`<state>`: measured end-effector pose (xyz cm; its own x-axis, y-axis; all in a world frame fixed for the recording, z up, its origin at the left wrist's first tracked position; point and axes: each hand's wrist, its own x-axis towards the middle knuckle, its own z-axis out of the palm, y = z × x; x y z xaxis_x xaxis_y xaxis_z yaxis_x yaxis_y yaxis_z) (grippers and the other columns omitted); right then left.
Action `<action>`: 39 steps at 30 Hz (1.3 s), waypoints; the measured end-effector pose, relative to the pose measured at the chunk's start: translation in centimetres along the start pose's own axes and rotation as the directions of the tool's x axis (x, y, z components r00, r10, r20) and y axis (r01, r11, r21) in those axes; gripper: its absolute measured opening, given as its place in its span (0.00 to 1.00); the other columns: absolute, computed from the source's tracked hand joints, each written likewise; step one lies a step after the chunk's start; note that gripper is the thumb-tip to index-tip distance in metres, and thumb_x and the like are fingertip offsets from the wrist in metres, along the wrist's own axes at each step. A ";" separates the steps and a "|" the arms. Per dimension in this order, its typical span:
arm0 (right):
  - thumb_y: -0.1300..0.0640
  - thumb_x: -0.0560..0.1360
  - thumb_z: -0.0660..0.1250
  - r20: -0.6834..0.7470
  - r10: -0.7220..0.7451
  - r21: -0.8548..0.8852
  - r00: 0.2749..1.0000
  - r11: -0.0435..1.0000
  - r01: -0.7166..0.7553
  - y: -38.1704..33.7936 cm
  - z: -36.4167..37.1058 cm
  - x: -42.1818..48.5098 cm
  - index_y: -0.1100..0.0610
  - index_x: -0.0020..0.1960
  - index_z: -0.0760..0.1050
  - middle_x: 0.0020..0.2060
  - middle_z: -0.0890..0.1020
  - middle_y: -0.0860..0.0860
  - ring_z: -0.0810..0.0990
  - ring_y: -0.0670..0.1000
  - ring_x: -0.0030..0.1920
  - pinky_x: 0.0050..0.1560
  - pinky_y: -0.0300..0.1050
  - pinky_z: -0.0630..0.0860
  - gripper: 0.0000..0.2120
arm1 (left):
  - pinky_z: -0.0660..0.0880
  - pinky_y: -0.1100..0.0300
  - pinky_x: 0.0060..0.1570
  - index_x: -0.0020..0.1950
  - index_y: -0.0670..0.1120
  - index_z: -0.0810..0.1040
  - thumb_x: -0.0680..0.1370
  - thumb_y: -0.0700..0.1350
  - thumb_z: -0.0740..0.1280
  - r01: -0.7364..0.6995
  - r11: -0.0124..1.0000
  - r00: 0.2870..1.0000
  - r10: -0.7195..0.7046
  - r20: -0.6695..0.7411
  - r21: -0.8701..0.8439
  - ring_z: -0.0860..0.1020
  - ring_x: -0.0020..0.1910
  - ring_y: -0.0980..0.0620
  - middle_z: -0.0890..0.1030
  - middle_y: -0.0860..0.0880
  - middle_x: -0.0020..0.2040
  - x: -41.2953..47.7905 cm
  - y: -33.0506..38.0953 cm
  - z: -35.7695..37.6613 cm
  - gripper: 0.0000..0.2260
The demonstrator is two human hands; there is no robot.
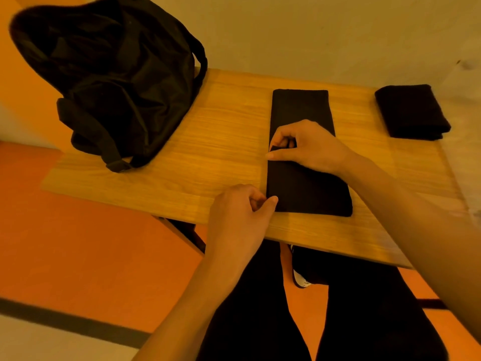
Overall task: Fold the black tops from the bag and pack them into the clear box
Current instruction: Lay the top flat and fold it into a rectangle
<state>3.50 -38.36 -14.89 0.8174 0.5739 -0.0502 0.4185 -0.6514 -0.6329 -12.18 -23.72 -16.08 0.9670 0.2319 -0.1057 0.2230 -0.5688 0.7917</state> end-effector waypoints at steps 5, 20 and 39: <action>0.47 0.73 0.75 -0.083 -0.026 -0.042 0.996 0.999 0.023 0.0 0.7 -0.7 0.51 0.50 0.80 0.41 0.79 0.43 0.76 0.37 0.37 0.38 0.27 0.71 0.10 | 0.65 0.64 0.35 0.42 0.51 0.80 0.79 0.54 0.70 -0.025 0.995 0.999 0.028 -0.034 0.095 0.73 0.35 0.58 0.75 0.56 0.36 -0.3 0.2 0.0 0.10; 0.42 0.79 0.57 -0.290 0.043 -0.362 0.956 0.920 -0.152 1.5 -0.1 -12.4 0.55 0.73 0.72 0.71 0.74 0.53 0.70 0.53 0.73 0.73 0.56 0.68 0.27 | 0.53 0.55 0.77 0.82 0.48 0.60 0.83 0.65 0.47 -0.570 0.690 0.818 0.528 0.228 0.446 0.55 0.80 0.49 0.57 0.47 0.82 2.2 2.1 1.1 0.32; 0.33 0.75 0.28 -0.136 0.180 -0.482 0.974 0.847 -0.224 2.0 2.8 -12.8 0.51 0.81 0.38 0.81 0.39 0.47 0.34 0.45 0.79 0.80 0.49 0.37 0.39 | 0.39 0.52 0.80 0.83 0.49 0.40 0.78 0.69 0.33 -0.552 0.606 0.833 0.372 0.409 0.573 0.34 0.80 0.56 0.38 0.51 0.83 3.6 0.5 1.8 0.38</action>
<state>-7.25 -45.59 -17.71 0.9256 0.3740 -0.0580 0.3621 -0.9196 -0.1522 -8.40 -24.62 -17.16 0.9390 -0.3417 -0.0397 -0.3283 -0.9246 0.1935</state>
